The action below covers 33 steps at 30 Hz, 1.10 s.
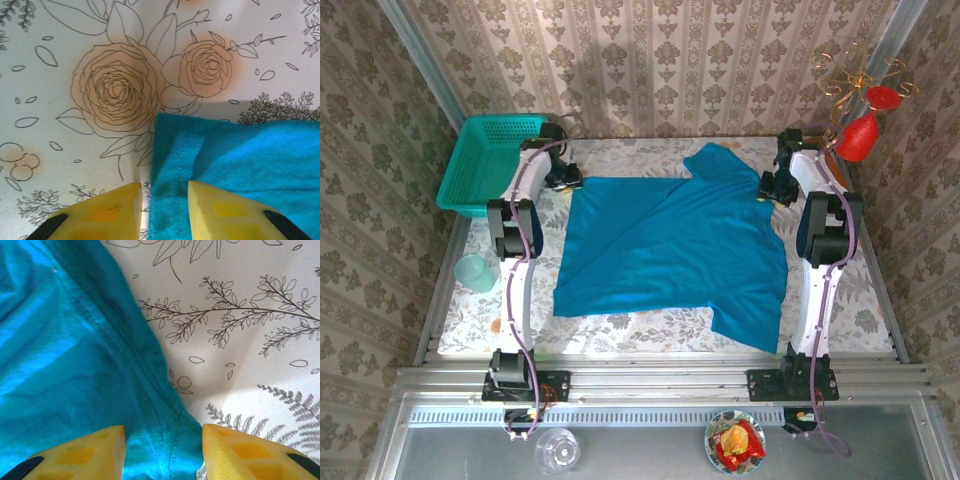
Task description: Fold the inside-out t-shirt
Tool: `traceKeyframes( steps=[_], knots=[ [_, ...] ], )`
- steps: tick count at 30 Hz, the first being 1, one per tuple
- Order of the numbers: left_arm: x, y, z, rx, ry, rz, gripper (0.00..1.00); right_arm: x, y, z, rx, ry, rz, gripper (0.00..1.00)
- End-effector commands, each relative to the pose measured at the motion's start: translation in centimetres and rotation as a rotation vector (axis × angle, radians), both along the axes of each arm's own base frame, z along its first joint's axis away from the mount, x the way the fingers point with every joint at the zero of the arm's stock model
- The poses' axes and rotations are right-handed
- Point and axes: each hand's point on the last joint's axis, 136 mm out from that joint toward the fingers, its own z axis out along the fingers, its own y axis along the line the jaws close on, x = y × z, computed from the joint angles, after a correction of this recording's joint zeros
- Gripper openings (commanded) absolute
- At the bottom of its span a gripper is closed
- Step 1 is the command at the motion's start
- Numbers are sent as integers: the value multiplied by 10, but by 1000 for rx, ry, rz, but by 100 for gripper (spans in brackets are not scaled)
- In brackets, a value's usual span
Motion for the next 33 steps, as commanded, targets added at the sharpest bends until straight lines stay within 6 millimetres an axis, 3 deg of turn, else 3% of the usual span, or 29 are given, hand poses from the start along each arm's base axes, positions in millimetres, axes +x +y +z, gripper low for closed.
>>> traceKeyframes(
  steps=[1,4,6,8,10,14,21,33],
  knots=[
    [-1,-4,12,-39,-4,-31,31,-2,-5,-11,-16,41,-3,46],
    [-2,-5,6,-47,9,-29,26,1,-5,-16,-14,47,-4,43],
    [-3,-3,4,-40,15,-21,18,2,-5,-18,-14,52,-3,37],
    [-2,2,3,-28,15,-8,1,3,-6,-16,-21,49,-4,23],
    [1,9,5,-6,5,15,0,2,-11,-10,-46,44,-11,13],
    [9,26,17,38,-37,73,0,-6,-28,5,-105,31,-37,1],
    [17,50,26,77,-67,162,0,-25,-52,4,-102,49,-93,0],
    [13,65,21,125,-43,219,0,-29,-65,7,-160,69,-118,0]
  ],
)
